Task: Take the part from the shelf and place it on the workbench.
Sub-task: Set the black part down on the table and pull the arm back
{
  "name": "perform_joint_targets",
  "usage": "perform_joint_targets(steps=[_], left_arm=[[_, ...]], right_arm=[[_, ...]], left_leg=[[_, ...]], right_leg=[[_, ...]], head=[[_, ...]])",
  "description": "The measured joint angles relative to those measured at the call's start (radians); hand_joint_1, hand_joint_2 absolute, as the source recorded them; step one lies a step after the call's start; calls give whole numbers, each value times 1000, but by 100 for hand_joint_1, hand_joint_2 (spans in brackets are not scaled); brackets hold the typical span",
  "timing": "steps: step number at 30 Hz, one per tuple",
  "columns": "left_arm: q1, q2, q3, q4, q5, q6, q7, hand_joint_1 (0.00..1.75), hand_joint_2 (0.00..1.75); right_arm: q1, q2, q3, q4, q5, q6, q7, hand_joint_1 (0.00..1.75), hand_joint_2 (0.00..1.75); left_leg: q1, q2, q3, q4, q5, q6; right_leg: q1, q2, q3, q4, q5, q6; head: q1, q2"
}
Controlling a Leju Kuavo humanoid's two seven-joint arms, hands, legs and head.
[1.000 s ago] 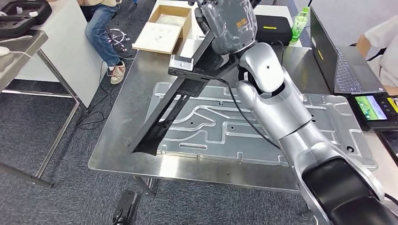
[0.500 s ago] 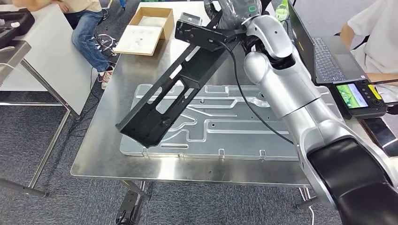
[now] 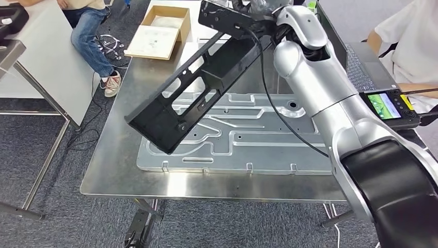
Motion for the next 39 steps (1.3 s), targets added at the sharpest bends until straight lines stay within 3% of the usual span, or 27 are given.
perform_joint_targets(steps=[1,2,3,5,7,12,14,16,17,18,19,21,23,27,29,31,32,33,34,36,38,39], left_arm=[[0,0,0,0,0,0,0,0,0],[1,0,0,0,0,-1,0,0,0],[1,0,0,0,0,-1,0,0,0],[2,-1,0,0,0,-1,0,0,0],[1,-2,0,0,0,-1,0,0,0],[1,-3,0,0,5,-2,-4,0,0],[1,-3,0,0,7,-3,-6,0,0],[1,-3,0,0,8,-5,-6,0,0],[2,-3,0,0,8,-6,-6,0,0],[3,-3,0,0,9,-8,-6,0,0],[4,-2,0,0,10,-9,-7,0,0],[4,-1,0,0,14,-12,-9,0,0],[3,2,0,0,19,-14,-11,0,0],[4,2,0,0,21,-17,-13,0,0],[3,2,0,0,21,-18,-13,0,0],[2,2,0,0,21,-19,-14,0,0],[2,2,0,0,21,-19,-14,0,0],[3,2,0,0,22,-19,-14,0,0],[4,2,0,0,23,-20,-14,0,0],[4,2,0,0,25,-22,-15,0,87],[3,2,0,0,26,-22,-16,0,87],[3,2,0,0,26,-20,-16,0,44]], right_arm=[[0,0,-1,5,-1,1,0,175,175],[0,0,-1,10,-1,2,0,175,175],[0,0,-1,14,-1,2,1,175,175],[-3,0,-1,19,-1,2,1,175,175],[-7,1,-2,21,-3,3,2,175,175],[-19,5,-6,42,-57,73,29,175,175],[-35,11,-8,63,-90,106,38,175,175],[-49,16,-9,91,-118,130,45,175,175],[-53,17,-9,106,-130,140,49,175,175],[-56,17,-10,119,-140,149,53,175,175],[-60,17,-10,130,-150,157,57,175,175],[-73,17,-11,150,-166,168,65,175,175],[-90,17,-13,169,-177,178,71,175,175],[-103,17,-14,197,-182,183,77,175,175],[-110,17,-15,205,-183,183,78,175,175],[-113,17,-17,214,-184,183,79,175,175],[-112,16,-17,218,-184,184,80,175,175],[-112,16,-17,223,-186,184,82,175,175],[-112,16,-18,227,-189,186,86,175,175],[-115,17,-19,235,-198,191,97,87,87],[-118,18,-19,242,-205,197,104,0,0],[-119,19,-19,246,-207,198,105,0,0]], left_leg=[[0,1,0,0,0,0],[0,1,0,1,-1,1],[0,1,1,2,-1,0],[0,0,2,6,-5,-3],[-4,0,-2,12,-9,-12],[-4,0,-9,26,-24,-36],[-2,0,-45,109,-74,-44],[-1,-1,-105,240,-130,-48],[-1,-1,-126,283,-139,-49],[-1,-1,-133,291,-130,-49],[-1,-1,-119,258,-102,-46],[-3,-2,-57,125,-34,-37],[-8,-3,-13,30,-6,-28],[-6,-1,-3,3,1,-11],[-2,1,1,-6,7,-1],[-2,2,1,-6,7,2],[-2,2,1,-6,6,3],[-2,2,1,-4,5,3],[-1,1,1,-2,4,2],[0,0,0,4,-1,-5],[-4,-1,-4,12,-6,-15],[-6,-1,-6,14,-7,-20]], right_leg=[[-1,-1,-28,59,-21,3],[-2,-2,-43,90,-25,4],[-4,-3,-40,84,-10,5],[-6,-9,17,-34,55,2],[-3,-13,73,-149,95,-4],[0,-10,87,-183,100,-31],[-3,-10,89,-189,103,-41],[0,-8,90,-188,102,-46],[2,-8,92,-188,101,-47],[3,-7,93,-187,100,-48],[4,-6,94,-185,99,-48],[6,-5,96,-182,95,-45],[8,-3,93,-180,94,-39],[7,-3,89,-176,90,-18],[7,-5,58,-107,46,-10],[4,-5,-3,23,-15,-4],[2,-6,-28,74,-29,-1],[-1,-6,-38,93,-25,1],[-3,-6,-29,70,-1,2],[-7,-10,32,-57,64,1],[-5,-12,77,-156,95,-4],[-3,-12,83,-171,95,-8]], head=[[0,0],[0,0],[0,0],[0,0],[0,0],[-1,0],[-2,0],[-2,0],[-2,0],[-1,0],[-2,0],[-1,0],[-1,0],[-1,0],[-1,0],[-1,0],[-1,0],[-1,0],[0,0],[-1,0],[-1,0],[-1,0]])
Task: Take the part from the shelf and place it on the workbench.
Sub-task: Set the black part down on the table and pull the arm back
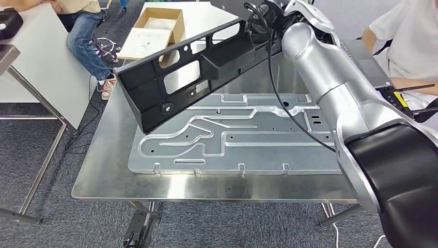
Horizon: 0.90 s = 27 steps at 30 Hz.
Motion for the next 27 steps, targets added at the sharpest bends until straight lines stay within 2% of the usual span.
perform_joint_targets(steps=[1,3,4,5,7,8,9,10,11,13,14,15,17,19,21,23,24,25,26,27], left_arm=[[0,0,0,0,0,2,1,0,0],[2,0,0,0,1,3,3,0,0],[3,0,0,0,4,2,3,0,0],[4,0,0,0,6,0,3,0,0],[8,1,0,0,11,-3,3,0,0],[11,2,0,0,11,-3,3,0,0],[15,3,0,0,11,-4,3,0,0],[18,4,0,0,11,-4,2,0,0],[21,5,0,0,11,-4,2,0,0],[22,8,0,0,11,-4,2,0,0],[22,9,0,0,11,-4,2,0,0],[23,9,0,0,11,-3,2,0,0],[25,10,0,0,11,-3,2,0,0],[25,11,0,0,10,0,4,0,0],[24,11,-1,0,9,3,7,0,0],[24,11,-1,0,6,7,11,0,0],[25,11,-2,0,5,8,13,0,0],[25,11,-2,0,3,9,14,0,0],[26,10,-3,0,2,10,15,0,0],[27,10,-4,0,1,10,15,0,0]], right_arm=[[0,0,0,4,0,-1,1,0,0],[1,0,0,9,0,-10,2,0,0],[1,1,0,10,0,-16,2,0,0],[1,3,0,11,1,-21,2,0,0],[7,6,0,11,0,-29,2,0,0],[12,6,1,10,0,-32,2,0,0],[20,6,1,9,0,-33,3,0,0],[26,6,1,7,0,-34,5,0,0],[31,6,1,4,0,-35,7,0,0],[35,6,1,-2,0,-37,9,0,0],[35,6,1,-4,0,-38,10,0,0],[36,6,1,-5,-1,-39,10,0,0],[41,5,1,-6,-2,-40,11,0,0],[43,3,1,-9,-3,-44,13,0,0],[43,0,1,-13,-7,-49,13,0,0],[49,-3,1,-13,-10,-51,14,0,0],[53,-5,1,-13,-10,-52,15,0,0],[56,-6,1,-13,-11,-52,16,0,0],[57,-8,1,-13,-11,-53,17,0,0],[57,-8,1,-14,-11,-54,17,0,0]], left_leg=[[-1,0,-1,0,0,-5],[2,0,-3,3,-5,-13],[3,0,-11,23,-20,-18],[4,0,-27,64,-46,-21],[5,0,-84,192,-108,-27],[5,0,-111,248,-126,-28],[5,0,-124,274,-127,-27],[5,0,-121,262,-109,-25],[4,-1,-99,212,-77,-21],[0,-1,-38,77,-17,-10],[-2,-1,-16,31,-3,-5],[-5,-1,-6,7,-1,-1],[-7,-2,-2,-2,1,5],[-2,-1,3,-14,9,14],[1,1,7,-23,15,21],[1,2,7,-23,15,23],[1,2,7,-22,14,23],[1,1,7,-20,13,23],[1,0,7,-17,12,22],[2,-1,8,-14,9,20]], right_leg=[[2,1,-1,-2,1,-5],[1,2,0,-6,4,-17],[-1,2,1,-9,6,-24],[-2,3,2,-12,8,-30],[-1,4,3,-13,7,-37],[1,5,4,-12,7,-38],[3,7,5,-12,6,-39],[4,8,5,-11,5,-39],[5,9,6,-10,5,-39],[8,10,5,-7,3,-35],[9,10,4,-6,2,-32],[9,10,2,-7,3,-28],[9,9,2,-10,6,-17],[8,8,-3,5,-8,-7],[6,7,-40,90,-60,0],[4,7,-100,217,-115,6],[2,7,-118,254,-121,8],[0,6,-119,254,-109,9],[-1,6,-101,216,-81,9],[-3,4,-68,150,-45,8]], head=[[0,0],[0,0],[0,0],[0,0],[0,0],[0,0],[0,0],[0,0],[0,0],[0,0],[0,0],[0,0],[0,0],[0,0],[0,0],[0,0],[0,0],[0,0],[0,0],[0,0]])
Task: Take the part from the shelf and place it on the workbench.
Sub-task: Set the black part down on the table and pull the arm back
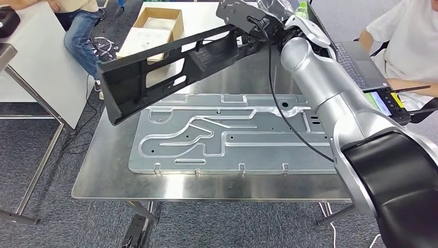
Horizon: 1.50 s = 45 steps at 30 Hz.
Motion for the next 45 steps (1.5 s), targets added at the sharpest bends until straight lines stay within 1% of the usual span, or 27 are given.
perform_joint_targets(steps=[2,3,6,7,9,11,12,13,14,16,18,20,22,24,26,27,28,29,32,34,36,38,39,42,43,44,45], left_arm=[[0,-1,-2,0,-1,0,0,0,0],[-1,-1,-3,0,-1,0,0,0,0],[-1,-1,-4,0,-1,0,0,0,0],[0,-1,-4,0,-1,0,0,0,0],[0,-1,-4,0,-1,1,-1,0,0],[0,-1,-4,0,0,2,-1,0,0],[1,-1,-4,0,0,3,-1,0,0],[2,-1,-4,0,0,3,-1,0,0],[2,-1,-4,0,0,3,-2,0,0],[2,0,-4,0,0,4,-2,0,0],[2,0,-4,0,0,4,-3,0,0],[1,0,-4,0,0,5,-3,0,0],[1,0,-5,0,0,5,-4,0,0],[0,0,-6,0,0,5,-4,0,0],[-1,-1,-6,0,0,5,-4,0,0],[-1,-1,-7,0,0,5,-4,0,0],[0,-1,-7,0,0,5,-4,0,0],[0,-1,-8,0,0,5,-3,0,0],[0,-2,-9,0,7,4,-5,0,0],[-2,-1,-9,0,13,2,-6,0,0],[-3,-1,-9,0,15,-1,-7,0,0],[-2,-1,-10,0,15,-4,-7,0,0],[-1,-1,-10,0,15,-5,-7,0,0],[1,-2,-10,0,16,-8,-7,0,0],[2,-2,-10,0,17,-9,-7,0,0],[2,-2,-10,0,18,-9,-7,0,0],[3,-2,-10,0,19,-10,-7,0,0]], right_arm=[[-1,0,0,-3,0,-3,0,0,0],[0,0,0,-4,0,-5,0,0,0],[2,-2,0,-5,0,-7,2,0,0],[2,-2,0,-6,0,-8,3,0,0],[2,-3,0,-7,0,-10,3,0,0],[4,-2,1,-8,0,-12,3,0,0],[6,-2,1,-8,0,-13,4,0,0],[7,-2,1,-8,0,-13,4,0,0],[8,-2,1,-8,0,-14,5,0,0],[8,-2,1,-10,0,-16,5,0,0],[8,-2,1,-13,0,-18,5,0,0],[9,-3,1,-13,0,-19,6,0,0],[9,-4,1,-14,0,-20,8,0,0],[8,-7,1,-14,0,-22,9,0,0],[9,-10,1,-14,7,-22,12,0,0],[11,-12,2,-13,15,-22,14,0,0],[12,-14,3,-12,27,-19,20,0,0],[10,-16,7,-11,42,-7,30,0,0],[-21,-18,29,7,79,110,76,0,0],[-52,-16,44,33,85,206,106,0,0],[-83,-15,54,65,81,276,129,0,0],[-115,-15,60,95,75,326,145,0,0],[-132,-14,63,108,72,344,150,0,0],[-167,-12,69,139,66,381,160,0,0],[-173,-11,70,148,65,388,162,0,0],[-177,-11,71,155,64,394,163,0,0],[-181,-10,72,162,64,397,164,0,0]], left_leg=[[-4,-1,-3,8,-6,-9],[-6,0,-5,11,-8,-13],[-4,0,-7,12,-10,-27],[-3,0,-11,23,-20,-32],[0,0,-43,100,-68,-40],[1,0,-101,227,-125,-46],[1,0,-122,271,-137,-47],[1,0,-129,283,-131,-47],[1,0,-117,254,-106,-45],[0,-1,-54,124,-40,-37],[-5,-1,-8,27,-11,-28],[-10,-3,-3,9,-11,-22],[-5,-2,-1,1,-4,-10],[0,0,4,-9,2,1],[-2,1,4,-9,2,4],[-2,0,4,-7,2,5],[-2,0,3,-5,1,5],[-2,-1,3,-3,0,5],[-4,-4,1,9,-8,-2],[-8,-4,-5,13,-11,-10],[-9,-4,-7,13,-11,-19],[-7,-5,-15,33,-29,-29],[-5,-5,-30,70,-53,-34],[-1,-5,-110,256,-140,-45],[0,-5,-126,290,-145,-46],[-1,-5,-127,287,-130,-45],[-1,-5,-109,246,-100,-43]], right_leg=[[2,-2,57,-117,41,-5],[4,-2,71,-147,47,-8],[7,-1,73,-159,48,-24],[6,-1,75,-162,50,-31],[3,-2,78,-168,53,-41],[5,-1,79,-168,52,-45],[6,-1,79,-167,52,-46],[7,0,79,-166,51,-46],[7,0,79,-165,50,-46],[7,1,81,-163,48,-43],[9,2,79,-161,48,-36],[9,2,75,-164,52,-25],[8,1,72,-159,45,-14],[8,1,45,-96,4,-6],[6,1,-12,29,-56,-2],[5,1,-38,82,-72,0],[5,0,-49,105,-71,1],[5,0,-42,89,-51,1],[7,-1,44,-93,36,-7],[10,-1,70,-153,48,-14],[12,-1,69,-156,49,-22],[9,-3,72,-162,52,-34],[7,-4,73,-165,54,-39],[7,-3,74,-165,53,-48],[8,-2,75,-165,53,-48],[8,-1,76,-164,52,-48],[8,0,78,-163,50,-47]], head=[[0,0],[0,0],[0,0],[-1,0],[-1,0],[-1,0],[-1,0],[-1,0],[-1,0],[-1,0],[-1,0],[-1,0],[-1,0],[-1,0],[-1,0],[0,0],[0,0],[0,0],[0,0],[-1,0],[-1,0],[-1,0],[-1,0],[-1,0],[-1,0],[-1,0],[-1,0]])
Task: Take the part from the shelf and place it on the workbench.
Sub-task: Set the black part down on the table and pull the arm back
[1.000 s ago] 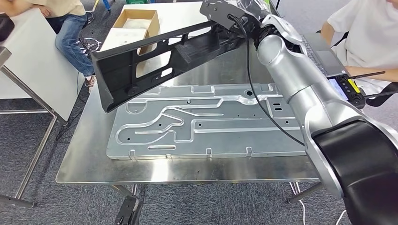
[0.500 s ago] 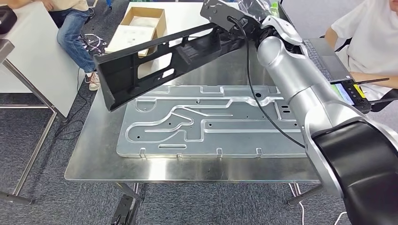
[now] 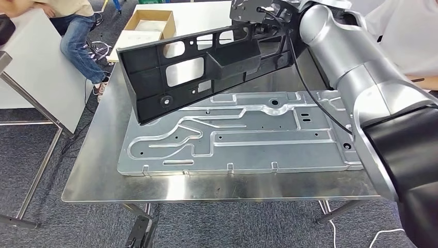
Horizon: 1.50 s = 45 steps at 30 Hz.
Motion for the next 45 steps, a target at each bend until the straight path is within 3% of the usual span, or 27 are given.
perform_joint_targets(steps=[2,4,7,9,12,13,14,15,17,19,21,24,26,28,29,30,31,33,35,37,40,45], left_arm=[[0,0,0,0,0,0,0,0,0],[-1,0,0,0,1,0,0,0,0],[0,-1,0,0,3,-2,0,0,0],[-1,-2,-1,0,4,-4,-2,0,0],[-4,-3,-2,0,7,-5,-3,0,0],[-4,-3,-2,0,7,-6,-3,0,0],[-3,-3,-2,0,9,-6,-3,0,0],[-3,-3,-2,0,10,-7,-3,0,0],[-3,-3,-3,0,11,-8,-4,0,0],[-5,-3,-3,0,11,-10,-5,0,0],[-5,-3,-4,0,11,-13,-6,0,0],[-3,-3,-7,0,8,-17,-6,0,0],[-2,-4,-10,0,5,-18,-5,0,0],[-1,-4,-11,0,5,-18,-3,0,0],[0,-4,-11,0,4,-18,-2,0,0],[0,-4,-11,0,4,-18,-1,0,0],[0,-4,-11,0,4,-18,0,0,0],[-1,-4,-12,0,4,-15,2,0,0],[-4,-4,-12,0,5,-10,4,0,0],[-6,-5,-13,0,6,-6,6,0,0],[-9,-8,-15,0,7,-5,7,0,0],[-11,-8,-16,0,8,-5,7,0,0]], right_arm=[[-11,1,2,9,0,2,0,0,0],[-24,2,3,18,-1,3,0,0,0],[-33,2,7,29,-3,18,4,0,0],[-40,3,12,37,-6,41,9,0,0],[-47,5,21,51,-14,75,14,0,0],[-47,6,24,56,-17,85,15,0,0],[-46,6,26,62,-21,95,17,0,0],[-47,7,28,66,-26,103,18,0,0],[-49,10,29,71,-37,114,19,0,0],[-55,15,29,73,-56,125,18,0,0],[-58,18,23,78,-111,140,13,0,0],[-53,10,-30,83,-264,118,-15,0,0],[-48,2,-91,83,-344,87,-37,0,0],[-41,-3,-135,83,-373,73,-47,0,0],[-35,-6,-147,83,-375,71,-48,0,0],[-27,-7,-155,83,-381,65,-50,0,0],[-18,-9,-164,80,-395,48,-55,0,0],[2,-13,-197,69,-459,-22,-79,0,0],[23,-22,-253,56,-542,-107,-111,0,0],[45,-33,-307,47,-590,-156,-129,0,0],[74,-51,-344,36,-605,-178,-134,0,0],[80,-57,-351,34,-604,-183,-135,0,0]], left_leg=[[-2,0,64,-135,66,8],[-7,-1,103,-220,88,17],[-6,-1,108,-238,91,30],[-1,0,112,-249,98,41],[0,1,112,-252,101,49],[0,1,112,-251,101,49],[0,0,112,-249,101,50],[0,-1,112,-247,99,50],[0,-3,112,-241,95,46],[-3,-3,107,-236,92,38],[-6,-2,104,-235,92,29],[-4,-2,98,-221,79,13],[-2,-2,62,-140,30,4],[-1,-2,3,-10,-26,-2],[0,-1,-17,33,-35,-3],[0,-1,-22,38,-26,-3],[0,-1,-7,5,2,0],[-2,-2,57,-130,69,10],[-7,-3,101,-223,95,20],[-10,-5,107,-240,93,26],[-2,-4,116,-257,104,41],[0,-2,118,-264,108,48]], right_leg=[[1,2,3,2,-4,5],[3,2,2,3,-4,13],[4,1,1,0,-2,28],[4,1,-14,36,-31,36],[3,0,-94,212,-117,43],[2,0,-116,259,-129,45],[0,0,-123,272,-123,46],[-1,0,-112,248,-100,45],[-2,-1,-50,123,-36,41],[2,-1,-4,24,-7,35],[7,1,2,6,-9,29],[2,1,3,-3,-3,12],[-2,-1,6,-8,0,5],[-1,-1,6,-8,0,2],[0,-1,7,-7,0,1],[0,1,7,-6,-1,1],[1,2,7,-5,-1,1],[2,6,8,-4,-2,4],[4,6,6,-3,-2,11],[5,5,6,-6,0,22],[7,3,2,7,-15,36],[7,3,-13,40,-40,41]], head=[[0,0],[0,0],[0,0],[1,0],[1,0],[1,0],[1,0],[1,0],[1,0],[0,0],[0,0],[0,0],[0,0],[0,0],[0,0],[0,0],[0,0],[0,0],[0,0],[0,0],[0,0],[0,0]])
